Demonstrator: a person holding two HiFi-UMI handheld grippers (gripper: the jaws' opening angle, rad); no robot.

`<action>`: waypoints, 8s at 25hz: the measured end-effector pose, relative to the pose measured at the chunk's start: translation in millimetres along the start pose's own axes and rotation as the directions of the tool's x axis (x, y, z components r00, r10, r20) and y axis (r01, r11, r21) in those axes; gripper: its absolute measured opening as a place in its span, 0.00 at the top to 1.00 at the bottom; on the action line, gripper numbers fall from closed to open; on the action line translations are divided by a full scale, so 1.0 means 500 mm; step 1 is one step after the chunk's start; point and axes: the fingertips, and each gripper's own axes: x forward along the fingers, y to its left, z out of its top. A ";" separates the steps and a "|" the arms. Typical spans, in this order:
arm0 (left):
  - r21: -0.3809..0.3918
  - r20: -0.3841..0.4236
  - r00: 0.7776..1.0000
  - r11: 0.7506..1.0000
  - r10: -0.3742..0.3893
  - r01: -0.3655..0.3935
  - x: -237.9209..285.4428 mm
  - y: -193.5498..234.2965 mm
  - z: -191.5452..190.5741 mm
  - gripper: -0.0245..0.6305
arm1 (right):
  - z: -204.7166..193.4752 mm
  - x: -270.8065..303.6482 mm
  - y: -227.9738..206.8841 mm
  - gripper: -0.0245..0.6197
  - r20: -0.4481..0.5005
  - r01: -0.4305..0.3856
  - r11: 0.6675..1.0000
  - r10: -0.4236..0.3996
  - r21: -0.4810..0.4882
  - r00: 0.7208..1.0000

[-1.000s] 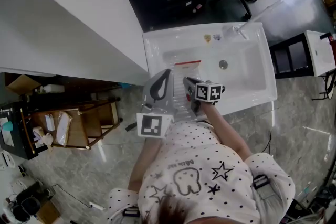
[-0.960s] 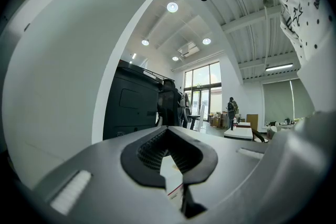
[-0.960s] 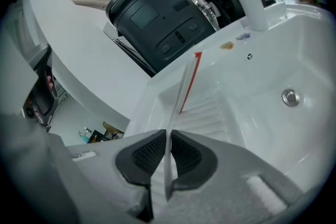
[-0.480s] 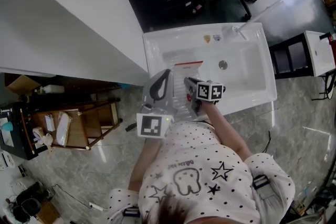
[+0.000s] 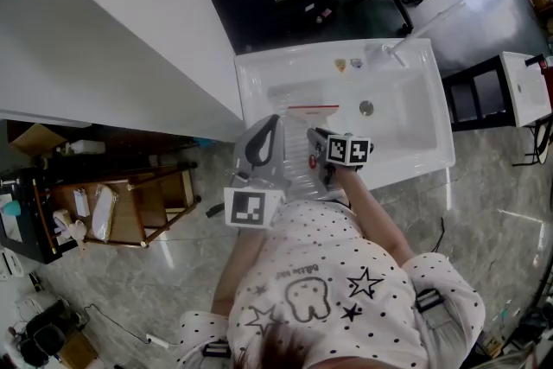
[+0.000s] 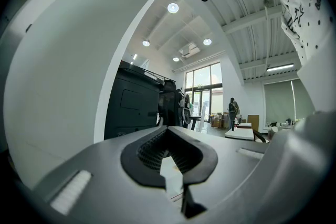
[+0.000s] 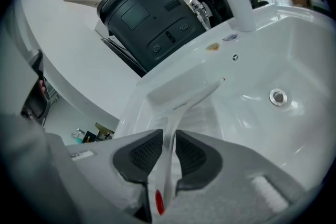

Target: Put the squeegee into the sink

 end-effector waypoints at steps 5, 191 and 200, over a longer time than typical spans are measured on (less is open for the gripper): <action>-0.001 0.002 1.000 1.000 0.000 0.000 0.002 0.000 0.000 0.97 | -0.004 0.003 -0.017 0.83 -0.023 0.033 0.999 -0.033 0.005 0.999; -0.107 -0.104 0.939 0.943 -0.327 0.316 -0.175 -0.218 -0.079 0.97 | -0.018 -0.452 0.354 0.97 0.620 0.262 0.815 0.145 -0.516 0.771; -0.100 -0.104 0.940 0.943 -0.326 0.316 -0.180 -0.211 -0.079 0.97 | -0.021 -0.446 0.358 0.96 0.620 0.260 0.819 0.143 -0.512 0.772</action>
